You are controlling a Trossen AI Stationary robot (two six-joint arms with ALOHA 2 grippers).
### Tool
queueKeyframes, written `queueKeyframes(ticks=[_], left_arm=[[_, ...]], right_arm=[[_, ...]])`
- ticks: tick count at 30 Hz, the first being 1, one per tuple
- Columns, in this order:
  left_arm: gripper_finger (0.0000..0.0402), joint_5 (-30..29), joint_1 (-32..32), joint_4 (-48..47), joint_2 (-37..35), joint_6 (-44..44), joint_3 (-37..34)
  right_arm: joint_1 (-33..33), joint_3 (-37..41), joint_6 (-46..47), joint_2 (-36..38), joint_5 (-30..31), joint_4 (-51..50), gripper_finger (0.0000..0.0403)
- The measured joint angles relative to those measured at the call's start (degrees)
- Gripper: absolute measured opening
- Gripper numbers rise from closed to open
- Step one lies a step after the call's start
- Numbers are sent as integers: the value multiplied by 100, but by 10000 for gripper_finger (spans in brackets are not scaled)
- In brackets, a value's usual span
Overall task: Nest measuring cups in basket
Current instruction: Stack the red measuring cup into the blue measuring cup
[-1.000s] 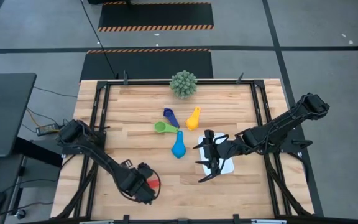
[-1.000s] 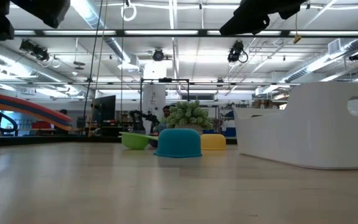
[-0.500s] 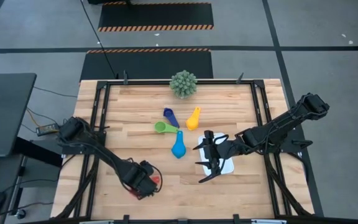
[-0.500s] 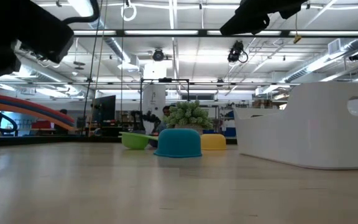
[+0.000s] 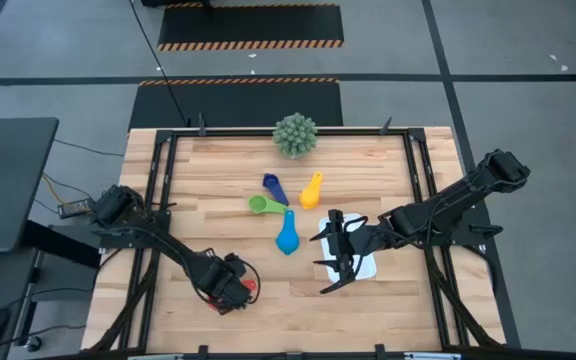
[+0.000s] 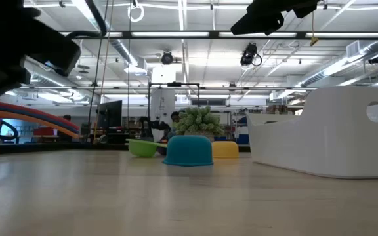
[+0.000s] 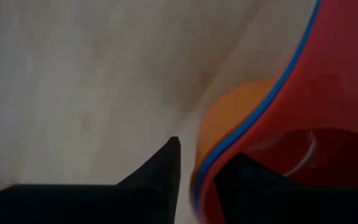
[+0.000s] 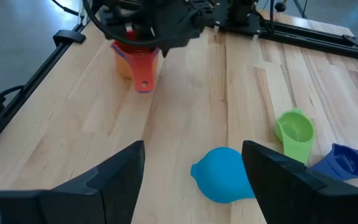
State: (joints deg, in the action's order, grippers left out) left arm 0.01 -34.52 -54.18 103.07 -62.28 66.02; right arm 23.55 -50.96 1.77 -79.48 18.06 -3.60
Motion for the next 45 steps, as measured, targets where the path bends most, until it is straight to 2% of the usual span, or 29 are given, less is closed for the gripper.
queueKeyframes(ticks=[5,11,31,36,40,45], left_arm=[[77,-104,35,-37,-27,80,-232],[76,-499,125,-356,-25,465,-260],[76,-1731,1443,-505,-7,3519,-271],[76,-1743,1752,-605,0,4253,-278],[77,-1771,1958,-599,2,4501,-281],[115,-1609,2166,-579,26,4819,-300]], right_arm=[[-2,0,-28,0,0,12,277],[-11,0,-53,0,0,66,277],[-11,0,-150,0,2,140,277],[-11,2,-174,0,2,140,277],[-11,0,-122,0,19,140,277],[-11,2,-88,0,22,137,277]])
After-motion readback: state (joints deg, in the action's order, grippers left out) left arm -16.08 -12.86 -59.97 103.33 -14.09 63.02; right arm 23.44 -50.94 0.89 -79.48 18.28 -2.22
